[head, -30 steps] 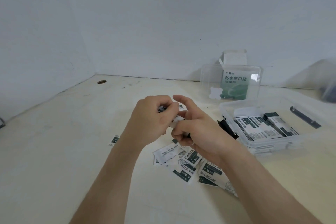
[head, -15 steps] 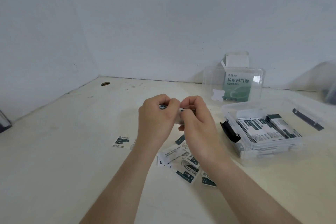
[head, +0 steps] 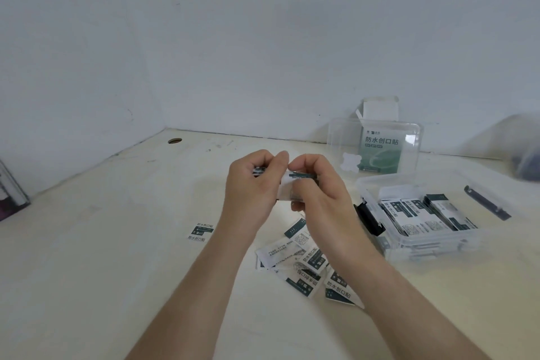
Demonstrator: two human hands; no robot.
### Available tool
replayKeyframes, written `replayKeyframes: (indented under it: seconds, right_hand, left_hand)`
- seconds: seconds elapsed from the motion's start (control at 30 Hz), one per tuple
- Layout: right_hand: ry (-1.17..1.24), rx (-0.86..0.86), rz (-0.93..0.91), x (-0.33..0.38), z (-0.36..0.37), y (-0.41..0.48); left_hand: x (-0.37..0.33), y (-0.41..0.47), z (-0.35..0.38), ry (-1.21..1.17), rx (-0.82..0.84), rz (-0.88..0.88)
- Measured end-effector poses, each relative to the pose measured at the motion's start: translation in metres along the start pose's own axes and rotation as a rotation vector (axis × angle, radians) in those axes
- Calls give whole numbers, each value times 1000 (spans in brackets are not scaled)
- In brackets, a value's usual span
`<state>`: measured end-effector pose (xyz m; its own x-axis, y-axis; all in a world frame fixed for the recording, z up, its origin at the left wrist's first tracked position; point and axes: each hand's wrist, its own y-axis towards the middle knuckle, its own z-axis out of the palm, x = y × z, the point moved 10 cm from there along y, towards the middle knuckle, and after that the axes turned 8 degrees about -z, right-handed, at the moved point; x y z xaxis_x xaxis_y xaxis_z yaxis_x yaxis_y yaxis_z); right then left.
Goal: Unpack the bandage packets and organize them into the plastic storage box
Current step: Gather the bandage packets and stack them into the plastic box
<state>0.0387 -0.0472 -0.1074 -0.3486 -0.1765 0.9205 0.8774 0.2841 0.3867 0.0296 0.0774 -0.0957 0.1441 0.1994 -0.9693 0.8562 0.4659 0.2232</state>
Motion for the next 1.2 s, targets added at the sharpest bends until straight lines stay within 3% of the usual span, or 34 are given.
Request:
replayKeyframes:
  seconds: [0.13,0.3,0.53,0.73,0.87,0.93,1.1,1.2]
  right_hand:
    - [310,-20,80,5,-11,5]
    - [669,-84,299,0,-21,-3]
    - [809,-72,447,-7,-16,-20]
    - [547,54,378,-1,-32,-19]
    - [52,337,252,24,-40,-17]
    - [-155,390,179,37,-44,-13]
    - [-192,405,158,44,-56,-5]
    - [-133,352,162,44,-69,-1]
  left_hand:
    - [-22,-3,-4,-71,94,20]
    - [-45,-27,12,-119,503,186]
    - [-57,-36,18,-176,442,188]
    - [-62,-32,25,-115,407,121]
    - [-57,-28,40,-36,474,18]
    - [-53,-27,45,-15,491,-29]
    - [-49,-22,60,1,457,-88]
    - [-57,-25,73,-4,487,-38]
